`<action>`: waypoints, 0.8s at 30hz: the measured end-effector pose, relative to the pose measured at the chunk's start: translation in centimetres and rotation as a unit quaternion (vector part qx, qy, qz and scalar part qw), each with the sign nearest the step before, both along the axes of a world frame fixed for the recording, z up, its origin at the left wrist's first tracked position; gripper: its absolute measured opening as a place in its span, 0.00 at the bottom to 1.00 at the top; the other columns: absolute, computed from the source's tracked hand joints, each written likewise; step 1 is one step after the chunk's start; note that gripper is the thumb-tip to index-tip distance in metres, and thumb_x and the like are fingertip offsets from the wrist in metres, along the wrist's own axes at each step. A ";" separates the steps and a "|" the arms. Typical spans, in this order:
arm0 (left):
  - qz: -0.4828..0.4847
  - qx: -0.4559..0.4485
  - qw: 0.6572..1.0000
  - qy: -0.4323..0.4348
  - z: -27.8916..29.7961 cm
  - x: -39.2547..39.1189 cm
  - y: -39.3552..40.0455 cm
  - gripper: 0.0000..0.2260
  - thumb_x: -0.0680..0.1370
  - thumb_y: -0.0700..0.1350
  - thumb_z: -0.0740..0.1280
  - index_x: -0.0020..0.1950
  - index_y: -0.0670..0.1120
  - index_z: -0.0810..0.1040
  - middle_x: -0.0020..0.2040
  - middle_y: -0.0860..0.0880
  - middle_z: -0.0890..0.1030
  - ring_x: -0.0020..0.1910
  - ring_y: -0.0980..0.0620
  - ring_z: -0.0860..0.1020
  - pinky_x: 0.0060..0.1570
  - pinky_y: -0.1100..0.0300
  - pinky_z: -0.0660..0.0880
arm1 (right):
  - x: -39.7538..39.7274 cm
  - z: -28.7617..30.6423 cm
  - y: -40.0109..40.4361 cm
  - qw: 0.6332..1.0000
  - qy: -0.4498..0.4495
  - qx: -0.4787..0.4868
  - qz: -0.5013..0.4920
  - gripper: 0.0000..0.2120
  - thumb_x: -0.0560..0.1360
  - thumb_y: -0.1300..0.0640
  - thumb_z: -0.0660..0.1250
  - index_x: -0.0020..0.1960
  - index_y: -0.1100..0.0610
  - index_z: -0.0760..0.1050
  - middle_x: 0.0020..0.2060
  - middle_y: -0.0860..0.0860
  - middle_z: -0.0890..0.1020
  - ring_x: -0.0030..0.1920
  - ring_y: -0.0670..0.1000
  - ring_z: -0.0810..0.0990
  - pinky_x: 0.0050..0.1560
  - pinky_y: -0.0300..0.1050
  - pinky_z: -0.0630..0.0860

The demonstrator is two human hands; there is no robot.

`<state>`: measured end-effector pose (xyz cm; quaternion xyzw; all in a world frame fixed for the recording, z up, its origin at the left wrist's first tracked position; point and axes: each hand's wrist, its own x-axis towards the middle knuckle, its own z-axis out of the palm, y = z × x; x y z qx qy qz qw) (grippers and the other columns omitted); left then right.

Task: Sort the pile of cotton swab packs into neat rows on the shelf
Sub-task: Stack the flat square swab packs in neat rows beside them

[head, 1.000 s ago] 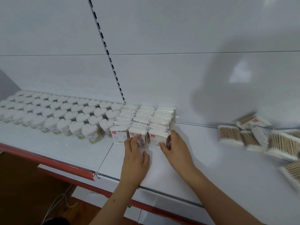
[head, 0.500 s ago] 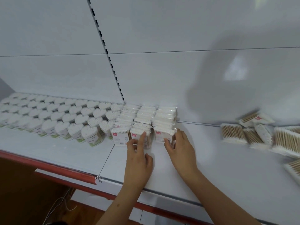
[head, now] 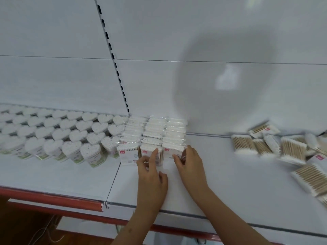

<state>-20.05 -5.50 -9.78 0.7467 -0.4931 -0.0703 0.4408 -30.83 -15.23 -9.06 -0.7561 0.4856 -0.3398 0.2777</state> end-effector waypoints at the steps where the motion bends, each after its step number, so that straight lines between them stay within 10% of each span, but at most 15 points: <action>1: -0.001 -0.001 1.000 0.003 0.2 0.0 0.0 0.34 0.74 0.31 0.66 0.77 0.50 0.63 0.62 0.54 0.61 0.39 0.54 0.73 0.43 0.69 0.73 | 0.3 0.2 0.0 1.000 0.006 0.011 -0.003 0.09 0.78 0.53 0.69 0.49 0.54 0.69 0.41 0.49 0.73 0.38 0.44 0.72 0.38 0.36 0.67; 5: -0.014 -0.005 1.000 -0.004 0.4 -0.2 0.2 0.29 0.71 0.29 0.67 0.71 0.43 0.68 0.61 0.47 0.65 0.48 0.58 0.68 0.54 0.77 0.66 | -0.4 1.2 0.7 0.997 0.002 0.077 0.007 0.14 0.76 0.50 0.71 0.57 0.53 0.70 0.49 0.47 0.73 0.40 0.43 0.75 0.43 0.38 0.72; 8: -0.083 -0.012 0.994 -0.076 0.2 -0.5 0.4 0.26 0.69 0.30 0.70 0.64 0.44 0.69 0.56 0.47 0.68 0.51 0.52 0.71 0.54 0.65 0.73 | -3.5 1.7 1.7 0.998 0.046 0.049 -0.013 0.25 0.78 0.50 0.69 0.71 0.52 0.66 0.61 0.46 0.70 0.47 0.43 0.76 0.50 0.38 0.74; 13: -0.270 -0.002 0.946 -0.178 -0.8 -3.0 -1.2 0.22 0.70 0.35 0.71 0.63 0.44 0.77 0.59 0.46 0.75 0.57 0.47 0.73 0.52 0.52 0.77 | -15.0 1.9 0.9 0.960 0.148 -0.099 -0.215 0.22 0.76 0.55 0.70 0.67 0.62 0.72 0.61 0.59 0.75 0.59 0.60 0.75 0.57 0.52 0.75; 18: -0.351 0.004 0.918 -0.184 -2.0 -7.8 -4.4 0.19 0.73 0.44 0.61 0.62 0.46 0.80 0.62 0.45 0.79 0.62 0.44 0.74 0.58 0.48 0.74 | -27.5 2.5 0.8 0.868 0.305 -0.008 -0.392 0.30 0.77 0.50 0.69 0.74 0.60 0.65 0.71 0.60 0.69 0.70 0.65 0.67 0.67 0.60 0.69; 24: -0.365 0.020 0.916 -0.167 -2.1 -7.4 -4.7 0.21 0.75 0.50 0.57 0.63 0.46 0.80 0.63 0.46 0.79 0.63 0.45 0.73 0.60 0.46 0.73 | -31.3 1.4 1.7 0.857 0.219 0.112 -0.452 0.33 0.79 0.49 0.67 0.76 0.63 0.58 0.72 0.61 0.64 0.68 0.64 0.67 0.65 0.56 0.68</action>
